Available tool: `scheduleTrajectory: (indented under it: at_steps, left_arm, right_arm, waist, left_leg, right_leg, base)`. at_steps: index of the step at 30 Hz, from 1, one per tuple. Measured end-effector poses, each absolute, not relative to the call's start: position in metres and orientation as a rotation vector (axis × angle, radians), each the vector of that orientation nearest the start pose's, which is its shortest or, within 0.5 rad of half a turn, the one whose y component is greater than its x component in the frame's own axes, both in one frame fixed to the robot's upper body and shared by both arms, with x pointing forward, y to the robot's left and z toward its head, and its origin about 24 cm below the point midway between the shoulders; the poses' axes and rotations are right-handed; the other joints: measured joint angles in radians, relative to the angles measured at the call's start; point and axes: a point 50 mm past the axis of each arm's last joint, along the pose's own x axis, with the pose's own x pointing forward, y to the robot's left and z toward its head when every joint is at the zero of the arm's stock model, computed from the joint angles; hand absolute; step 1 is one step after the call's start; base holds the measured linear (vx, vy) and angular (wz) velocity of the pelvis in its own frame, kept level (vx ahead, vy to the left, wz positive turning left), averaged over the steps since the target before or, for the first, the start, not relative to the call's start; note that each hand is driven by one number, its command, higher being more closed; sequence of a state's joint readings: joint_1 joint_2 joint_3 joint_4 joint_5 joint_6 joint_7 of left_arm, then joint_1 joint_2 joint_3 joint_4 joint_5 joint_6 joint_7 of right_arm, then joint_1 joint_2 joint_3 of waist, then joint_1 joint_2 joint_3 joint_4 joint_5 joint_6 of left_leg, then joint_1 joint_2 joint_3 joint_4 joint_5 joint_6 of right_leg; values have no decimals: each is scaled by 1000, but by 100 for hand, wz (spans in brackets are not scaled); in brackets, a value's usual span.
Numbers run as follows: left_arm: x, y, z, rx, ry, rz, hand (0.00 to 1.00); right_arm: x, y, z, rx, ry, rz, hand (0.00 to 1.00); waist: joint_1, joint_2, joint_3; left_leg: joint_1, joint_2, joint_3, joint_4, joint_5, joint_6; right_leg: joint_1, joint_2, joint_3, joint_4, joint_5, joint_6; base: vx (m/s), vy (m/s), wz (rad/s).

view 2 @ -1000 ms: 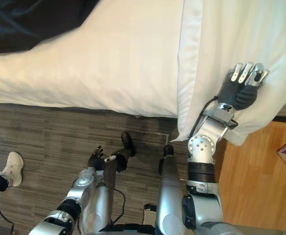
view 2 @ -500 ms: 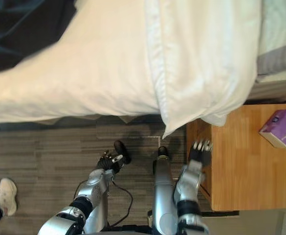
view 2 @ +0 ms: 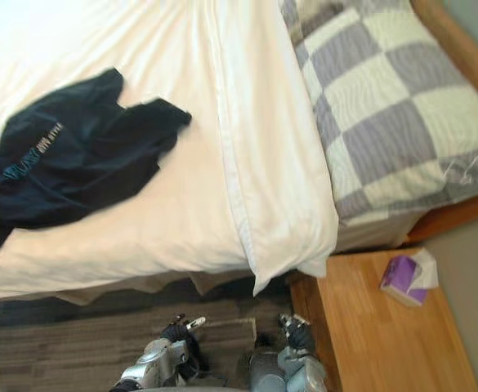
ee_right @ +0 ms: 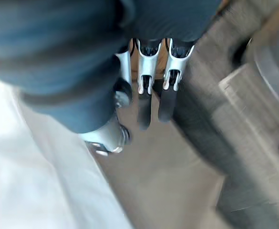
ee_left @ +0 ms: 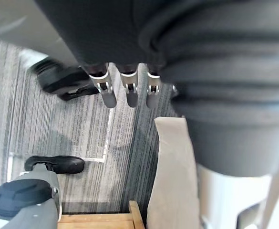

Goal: Tidy the bed and pick cloth on bed and put in laundry

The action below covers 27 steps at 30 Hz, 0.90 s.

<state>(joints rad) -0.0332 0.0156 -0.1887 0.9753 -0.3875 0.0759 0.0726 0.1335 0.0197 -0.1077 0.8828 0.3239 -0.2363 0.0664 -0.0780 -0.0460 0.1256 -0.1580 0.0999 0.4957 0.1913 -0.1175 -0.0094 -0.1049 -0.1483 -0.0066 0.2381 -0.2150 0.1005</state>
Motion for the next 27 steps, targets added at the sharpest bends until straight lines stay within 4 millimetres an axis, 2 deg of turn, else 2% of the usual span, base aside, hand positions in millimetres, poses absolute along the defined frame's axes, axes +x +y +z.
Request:
scheduleTrajectory:
  at_steps: [4, 6, 11, 17, 18, 19, 20, 22, 23, 25, 27]
  left_arm:
    - [125, 154, -156, -84, 1112, 45, 0]
    - [120, 158, -158, -51, 1141, 38, 0]
    - [116, 160, -159, 9, 1160, -17, 0]
    - [117, 164, -159, 65, 1151, -33, 0]
    - [119, 166, -158, 76, 1135, -14, 0]
    - [124, 168, -156, 63, 1099, 27, 0]
    - [125, 168, -155, 59, 1092, 31, 0]
    - [133, 171, -151, 36, 1042, 102, 0]
    - [134, 173, -150, 32, 1032, 128, 0]
    - [141, 185, -145, 40, 981, 220, 0]
    - [141, 191, -145, -3, 972, 263, 0]
  right_arm:
    - [107, -176, -153, 288, 902, -209, 0]
    - [105, -180, -154, 283, 922, -193, 0]
    - [103, -185, -156, 259, 975, -151, 0]
    - [106, -186, -158, 277, 1003, -163, 0]
    - [109, -185, -157, 280, 996, -159, 0]
    - [117, -186, -154, 278, 971, -154, 0]
    - [118, -186, -154, 278, 966, -154, 0]
    - [125, -199, -148, 248, 928, -169, 0]
    - [128, -200, -146, 250, 918, -174, 0]
    - [140, -202, -140, 251, 862, -188, 0]
    - [144, -208, -137, 247, 843, -206, 0]
  waist:
    - [-14, 9, -20]
    - [-17, 24, -28]
    - [-19, 34, -30]
    - [-21, 38, -11]
    - [-21, 28, 4]
    - [-29, 40, 36]
    - [-30, 45, 41]
    - [-28, 79, 68]
    - [-25, 75, 79]
    - [-18, 43, 105]
    - [-18, 33, 112]
  left_leg:
    - [91, -30, -52, -132, 66, -18]
    - [122, -38, -68, -183, 92, -23]
    - [178, -60, -99, -270, 139, -22]
    - [187, -78, -119, -285, 143, -16]
    - [162, -82, -115, -214, 95, -4]
    - [92, -55, -115, -37, 5, 2]
    - [75, -46, -114, 4, -15, 3]
    - [-42, 17, -113, 260, -135, 24]
    - [-59, 20, -108, 295, -152, 27]
    - [-95, 3, -64, 339, -170, 32]
    - [-121, 2, -40, 341, -163, 32]
  right_leg:
    - [94, 2, -74, -60, 32, 1]
    - [116, 6, -97, -78, 44, 0]
    - [168, 6, -133, -122, 50, -1]
    - [182, -5, -154, -139, 43, -7]
    - [180, -19, -158, -121, 11, -10]
    - [153, -31, -153, -50, -24, -13]
    - [142, -31, -147, -27, -34, -12]
    - [34, -36, -113, 183, -122, -1]
    - [-1, -48, -105, 247, -148, 4]
    - [-127, -111, -81, 426, -206, 1]
    - [-192, -127, -61, 470, -224, -4]
  base:
    - [83, -32, 39]
    - [32, -19, 16]
    - [-9, -15, 14]
    - [-59, 15, 9]
    - [-107, 19, -2]
    - [-124, 19, -2]
    - [-153, 25, -11]
    - [-117, 85, -21]
    - [-76, 86, -23]
    - [-74, 33, -30]
    - [-69, -56, -30]
